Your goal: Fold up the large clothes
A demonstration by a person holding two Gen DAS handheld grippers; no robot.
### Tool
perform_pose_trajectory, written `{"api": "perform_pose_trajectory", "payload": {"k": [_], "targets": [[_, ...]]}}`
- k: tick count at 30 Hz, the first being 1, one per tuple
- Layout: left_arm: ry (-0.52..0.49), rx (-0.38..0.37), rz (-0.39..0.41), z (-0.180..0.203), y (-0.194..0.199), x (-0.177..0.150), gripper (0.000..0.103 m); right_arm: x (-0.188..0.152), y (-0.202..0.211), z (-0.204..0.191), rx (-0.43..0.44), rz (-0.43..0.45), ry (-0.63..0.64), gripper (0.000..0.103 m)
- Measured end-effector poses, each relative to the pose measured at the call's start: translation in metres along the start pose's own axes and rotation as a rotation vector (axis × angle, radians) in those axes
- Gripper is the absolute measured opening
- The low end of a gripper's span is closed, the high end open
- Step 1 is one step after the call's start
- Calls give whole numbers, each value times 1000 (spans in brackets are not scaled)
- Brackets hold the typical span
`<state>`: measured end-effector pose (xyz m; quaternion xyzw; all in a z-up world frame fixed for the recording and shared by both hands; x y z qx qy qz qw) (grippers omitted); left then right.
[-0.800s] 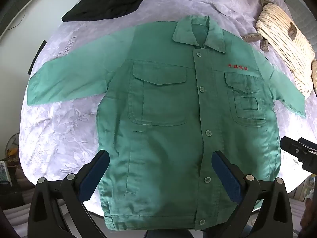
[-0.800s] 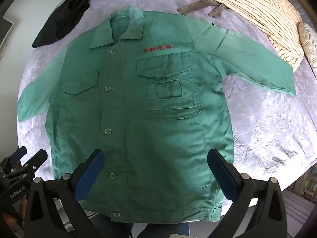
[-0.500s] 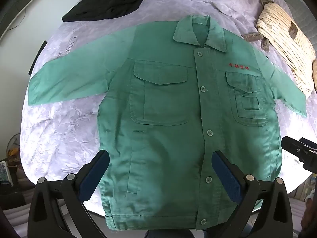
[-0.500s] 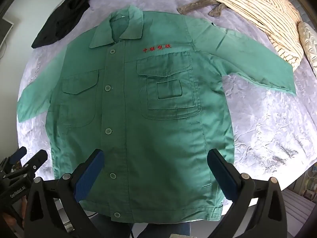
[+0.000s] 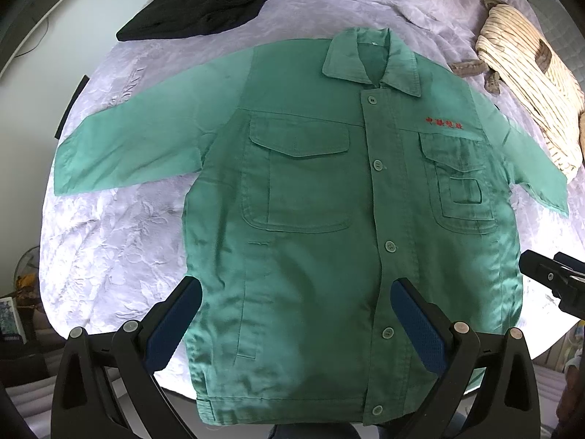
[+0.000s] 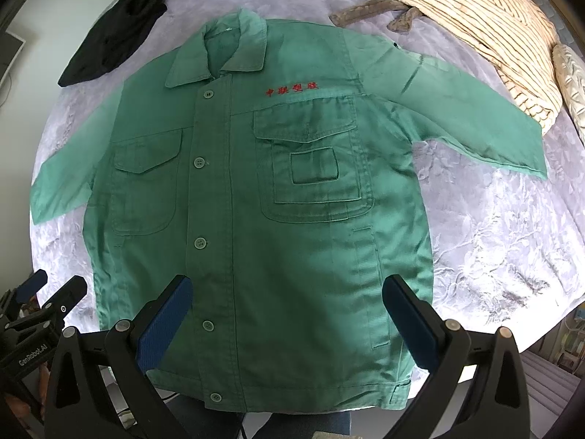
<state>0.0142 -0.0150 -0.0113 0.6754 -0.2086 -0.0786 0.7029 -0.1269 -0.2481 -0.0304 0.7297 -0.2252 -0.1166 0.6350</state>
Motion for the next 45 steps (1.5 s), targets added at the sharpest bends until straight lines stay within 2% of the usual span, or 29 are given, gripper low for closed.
{"api": "perform_pose_trajectory", "payload": {"k": [14,24,26,30,34,36,37,45], "targets": [[1,11,-3,1,-2,1,103,4,-3,-4,-8,29,8,103],[-2,9,-4,1,-4,2,103,5,-4,-4,-21,17,7,103],[-5,7,-4,1,-4,2,103,4,-6,-5,15,3,-1,103],[-9,7,-5,3,-4,2,103,3,-8,-4,29,-3,-7,103],[-11,5,-4,3,-3,2,103,1,-5,-4,128,-18,-26,103],[-11,5,-3,3,-3,2,103,1,-4,-4,125,-15,-26,103],[-11,4,-2,3,-3,1,103,2,-5,-4,71,-7,-18,103],[2,-13,-2,-4,-3,-1,103,0,-2,-3,80,-15,-27,103]]}}
Point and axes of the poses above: each gripper's, at about its wrist camera, not at the fingertips, and y roughly against the way its jaws point, z to its right, x to its top, the point moved 2 cm from there along -y, roughly the way its jaws point, and after that the axes turned 10 degrees about y, right-handed, at the moved point
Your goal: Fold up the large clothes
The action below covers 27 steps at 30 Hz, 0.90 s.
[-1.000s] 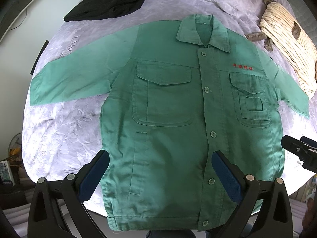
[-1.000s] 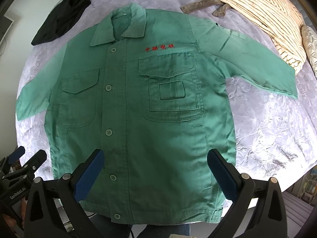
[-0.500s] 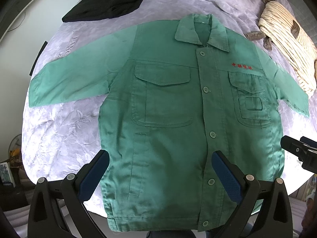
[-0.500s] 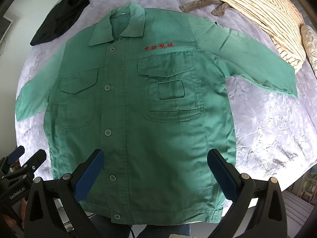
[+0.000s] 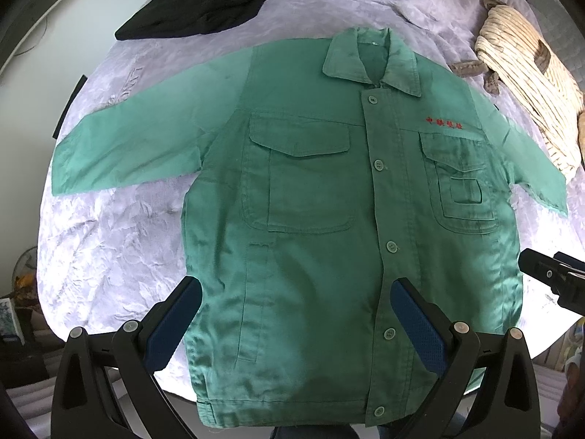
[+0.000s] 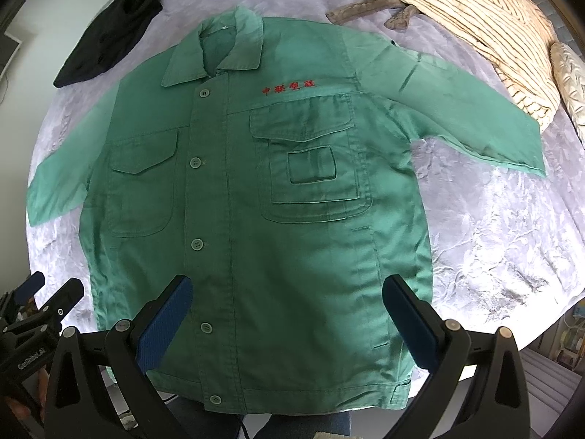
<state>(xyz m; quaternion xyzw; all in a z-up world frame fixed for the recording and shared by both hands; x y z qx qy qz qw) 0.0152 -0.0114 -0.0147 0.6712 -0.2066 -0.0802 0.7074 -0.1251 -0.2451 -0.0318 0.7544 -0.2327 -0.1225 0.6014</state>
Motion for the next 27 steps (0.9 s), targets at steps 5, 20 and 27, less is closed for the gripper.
{"api": "perform_pose_trajectory", "payload": {"k": [5,20,27], "targets": [[22,-14,-18,-10,-8,-1,103,1,-3,-1,-15,-6,-1,103],[83,-60,-42,-62,-32,2,103,2,-26,-44,-3,-12,21,103],[248,-265,23,-141,-50,33,103,9,-27,-97,167,61,103,103]]}}
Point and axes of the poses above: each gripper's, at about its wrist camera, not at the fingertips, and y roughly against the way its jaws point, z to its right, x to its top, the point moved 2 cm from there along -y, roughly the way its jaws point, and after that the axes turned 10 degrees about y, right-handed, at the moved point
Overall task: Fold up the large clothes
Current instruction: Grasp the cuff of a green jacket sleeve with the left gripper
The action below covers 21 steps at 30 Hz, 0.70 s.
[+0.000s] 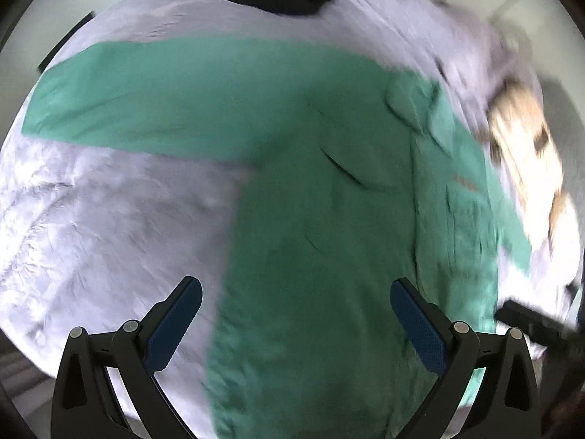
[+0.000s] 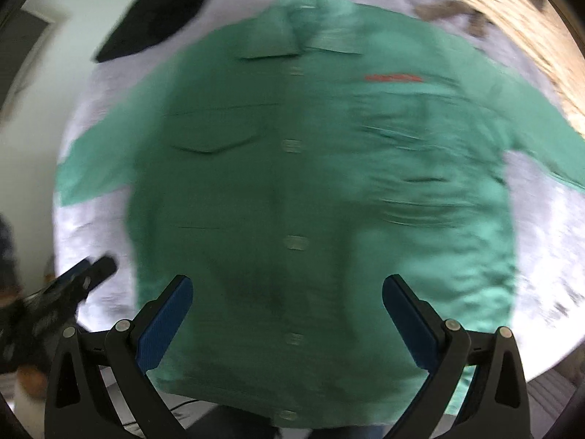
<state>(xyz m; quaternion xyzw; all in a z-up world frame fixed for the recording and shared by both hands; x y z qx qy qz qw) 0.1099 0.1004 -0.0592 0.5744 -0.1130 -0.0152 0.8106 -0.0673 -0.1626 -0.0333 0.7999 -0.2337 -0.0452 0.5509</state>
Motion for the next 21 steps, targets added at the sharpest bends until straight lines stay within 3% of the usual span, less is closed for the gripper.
{"api": "perform_pose_trajectory", "payload": {"k": [3,9,16,18,19,20,21], "targets": [[86,13,79,-49,-3,35,103,4,-6,-30,62,25,57,103],[303,30,166,-156,-31,105,103,5,-38,-68,74,-88,114,103],[429,55,203,-213,-68,153,103,-3,-75,-66,38,-217,99,103],[418,73,270,-211,-59,156,83,-4,-78,-63,28,-230,95,103],[403,96,287,-211,-55,159,42,-5,-77,-61,24,-233,94,103],[391,96,288,-210,-52,160,11,-5,-78,-60,18,-235,93,103],[397,62,290,-211,-47,160,10,-6,-78,-58,13,-238,91,103]]}}
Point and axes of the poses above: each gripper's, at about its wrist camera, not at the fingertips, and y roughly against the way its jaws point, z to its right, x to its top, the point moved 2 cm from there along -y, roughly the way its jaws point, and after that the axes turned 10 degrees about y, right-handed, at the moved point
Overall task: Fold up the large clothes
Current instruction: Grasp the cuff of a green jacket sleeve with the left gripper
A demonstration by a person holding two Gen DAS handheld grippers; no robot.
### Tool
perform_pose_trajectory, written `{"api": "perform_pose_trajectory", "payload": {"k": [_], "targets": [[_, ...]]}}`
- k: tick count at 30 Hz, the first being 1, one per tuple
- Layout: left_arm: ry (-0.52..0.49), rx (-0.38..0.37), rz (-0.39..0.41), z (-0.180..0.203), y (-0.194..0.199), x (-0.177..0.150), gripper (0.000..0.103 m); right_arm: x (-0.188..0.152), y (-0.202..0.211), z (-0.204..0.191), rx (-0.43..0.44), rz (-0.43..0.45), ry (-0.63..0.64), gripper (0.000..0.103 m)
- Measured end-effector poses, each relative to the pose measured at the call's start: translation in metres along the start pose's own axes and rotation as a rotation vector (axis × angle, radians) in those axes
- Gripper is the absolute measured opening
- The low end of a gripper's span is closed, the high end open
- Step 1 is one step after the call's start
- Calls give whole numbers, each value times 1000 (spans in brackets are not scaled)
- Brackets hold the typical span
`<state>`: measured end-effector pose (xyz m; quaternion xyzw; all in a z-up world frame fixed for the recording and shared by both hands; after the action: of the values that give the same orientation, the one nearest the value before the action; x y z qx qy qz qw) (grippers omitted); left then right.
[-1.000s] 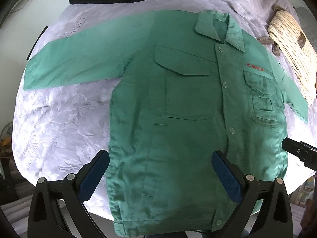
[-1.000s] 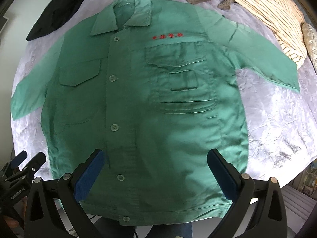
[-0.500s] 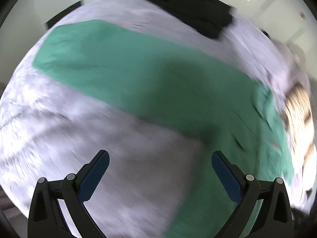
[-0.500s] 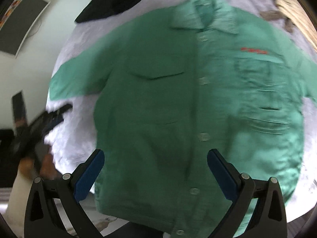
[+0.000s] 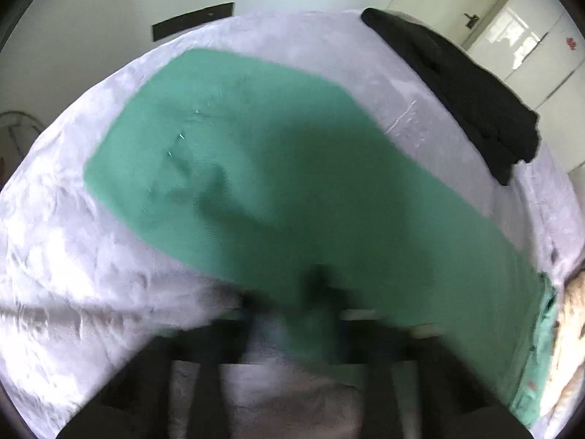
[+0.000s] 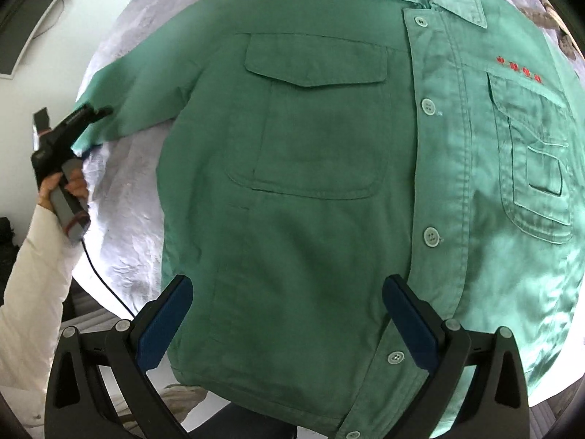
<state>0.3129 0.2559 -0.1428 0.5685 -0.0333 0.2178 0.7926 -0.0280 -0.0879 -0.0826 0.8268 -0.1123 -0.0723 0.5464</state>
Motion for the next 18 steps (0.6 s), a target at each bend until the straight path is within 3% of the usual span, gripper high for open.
{"api": "perform_pose_trajectory", "payload": {"k": [2,5,10,15,18], "targets": [[-7,-70,15,-3,10,6,4,-1,-2,3,3,-1,-7,103],[-125,-155,60,24,42,-1,4,-5,0,8,9,24,-17,103],[-353,-360,108,123,104,-31,4,2,11,18,23,86,-22,103],[-597,-551,34,237,135,-116,4,-3,51,49,21,183,-61,103],[-737,-564,-28,292,118,-181,4,-12,81,84,9,249,-131,103]]}}
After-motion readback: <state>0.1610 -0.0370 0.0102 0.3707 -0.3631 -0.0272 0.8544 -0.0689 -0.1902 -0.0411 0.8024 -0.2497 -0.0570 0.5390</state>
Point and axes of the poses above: each gripper's, at about its wrist camera, not at the fingertips, and y roughly against the way its jaws point, z to its right, x to its top, the point moved 2 cm from there along -y, roughly the way its jaws point, and after that the axes turned 10 degrees about y, right-handed, at the moved point
